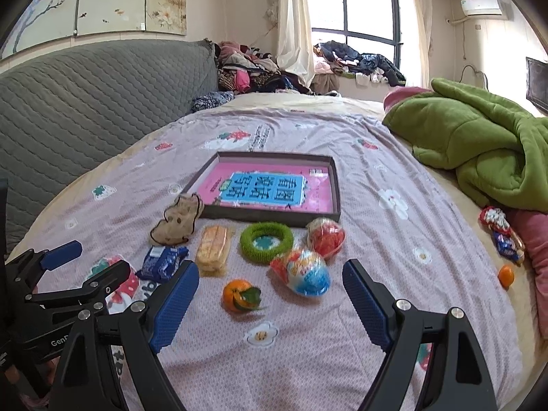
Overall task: Organize objects
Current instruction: 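Move both tools toward the walnut and the orange on the bedspread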
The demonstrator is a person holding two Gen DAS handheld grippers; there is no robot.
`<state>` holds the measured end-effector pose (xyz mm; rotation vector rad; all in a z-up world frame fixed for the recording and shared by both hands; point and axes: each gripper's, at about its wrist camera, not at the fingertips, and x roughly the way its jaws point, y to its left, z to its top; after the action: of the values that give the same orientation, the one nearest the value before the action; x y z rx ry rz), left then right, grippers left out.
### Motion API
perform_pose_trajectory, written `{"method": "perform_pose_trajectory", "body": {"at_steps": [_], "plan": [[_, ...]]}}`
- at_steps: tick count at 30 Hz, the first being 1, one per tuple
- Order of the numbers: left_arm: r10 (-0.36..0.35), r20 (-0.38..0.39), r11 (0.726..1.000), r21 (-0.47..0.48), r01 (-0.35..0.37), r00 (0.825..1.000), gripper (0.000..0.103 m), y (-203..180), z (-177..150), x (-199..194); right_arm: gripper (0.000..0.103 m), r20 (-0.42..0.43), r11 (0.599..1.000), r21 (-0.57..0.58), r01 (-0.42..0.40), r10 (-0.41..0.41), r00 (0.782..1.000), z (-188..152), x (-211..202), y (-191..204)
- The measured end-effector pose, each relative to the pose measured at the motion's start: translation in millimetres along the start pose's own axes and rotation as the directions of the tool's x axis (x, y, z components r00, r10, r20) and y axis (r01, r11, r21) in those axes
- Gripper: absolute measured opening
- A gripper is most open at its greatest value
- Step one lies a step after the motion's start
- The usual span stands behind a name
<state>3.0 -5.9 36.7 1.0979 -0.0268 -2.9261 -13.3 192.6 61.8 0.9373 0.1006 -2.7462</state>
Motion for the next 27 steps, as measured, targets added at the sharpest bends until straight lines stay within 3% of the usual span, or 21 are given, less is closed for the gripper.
{"method": "perform_pose_trajectory", "body": {"at_steps": [13, 19, 27], "plan": [[-0.007, -0.007, 1.0, -0.003, 0.007, 1.0, 0.084, 9.6, 30.9, 2.5, 0.086, 0.06, 0.999, -0.02, -0.029, 0.03, 0.998, 38.4, -9.3, 5.4], [-0.013, -0.039, 0.999, 0.05, 0.015, 0.999, 0.084, -1.3, 13.9, 14.1, 0.085, 0.059, 0.999, -0.017, -0.05, 0.05, 0.997, 40.3, -2.2, 4.7], [-0.066, -0.075, 0.993, 0.092, 0.072, 0.995, 0.084, -19.6, -12.3, 28.5, 0.085, -0.007, 0.998, -0.012, -0.055, 0.055, 0.998, 20.1, 21.3, 1.5]]}}
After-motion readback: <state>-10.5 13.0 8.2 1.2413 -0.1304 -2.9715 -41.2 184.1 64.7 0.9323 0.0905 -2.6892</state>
